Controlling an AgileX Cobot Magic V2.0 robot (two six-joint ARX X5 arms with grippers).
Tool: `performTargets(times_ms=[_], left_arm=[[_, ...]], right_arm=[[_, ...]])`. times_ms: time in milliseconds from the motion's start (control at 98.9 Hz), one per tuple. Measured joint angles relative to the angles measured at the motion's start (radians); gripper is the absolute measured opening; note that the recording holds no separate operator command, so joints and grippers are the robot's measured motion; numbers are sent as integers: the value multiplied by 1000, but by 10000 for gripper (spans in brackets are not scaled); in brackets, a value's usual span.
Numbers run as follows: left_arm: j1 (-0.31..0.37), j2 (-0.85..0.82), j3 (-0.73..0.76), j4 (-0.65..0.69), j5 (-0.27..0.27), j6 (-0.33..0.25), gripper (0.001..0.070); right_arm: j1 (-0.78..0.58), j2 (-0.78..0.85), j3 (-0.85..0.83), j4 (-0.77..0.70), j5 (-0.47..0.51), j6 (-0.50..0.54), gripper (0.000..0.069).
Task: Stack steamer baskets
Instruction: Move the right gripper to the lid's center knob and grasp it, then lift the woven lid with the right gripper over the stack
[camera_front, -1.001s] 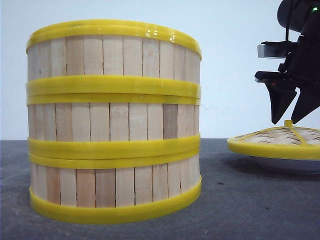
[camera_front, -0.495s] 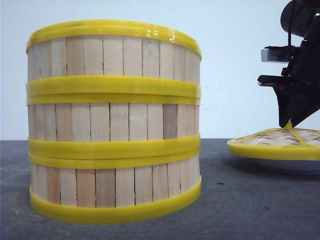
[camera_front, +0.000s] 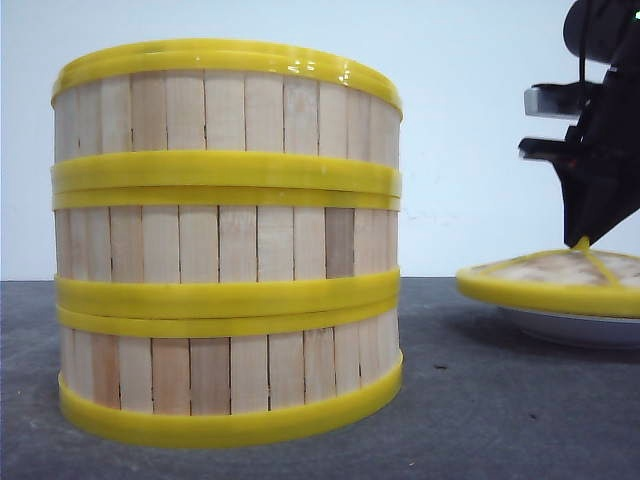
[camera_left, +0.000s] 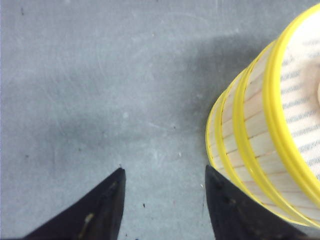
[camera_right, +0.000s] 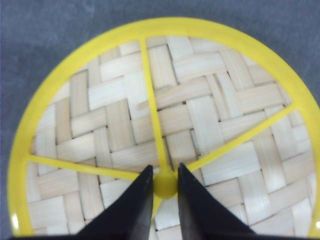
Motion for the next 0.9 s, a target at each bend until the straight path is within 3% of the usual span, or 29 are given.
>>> performTargets(times_ms=[425, 637, 900], left_arm=[[0, 0, 0, 45, 0, 0, 299], [0, 0, 0, 45, 0, 0, 299], [0, 0, 0, 45, 0, 0, 299]], right_arm=[[117, -76, 374, -302, -99, -10, 54], [279, -76, 556, -335, -101, -11, 54], [481, -62, 608, -352, -103, -13, 54]])
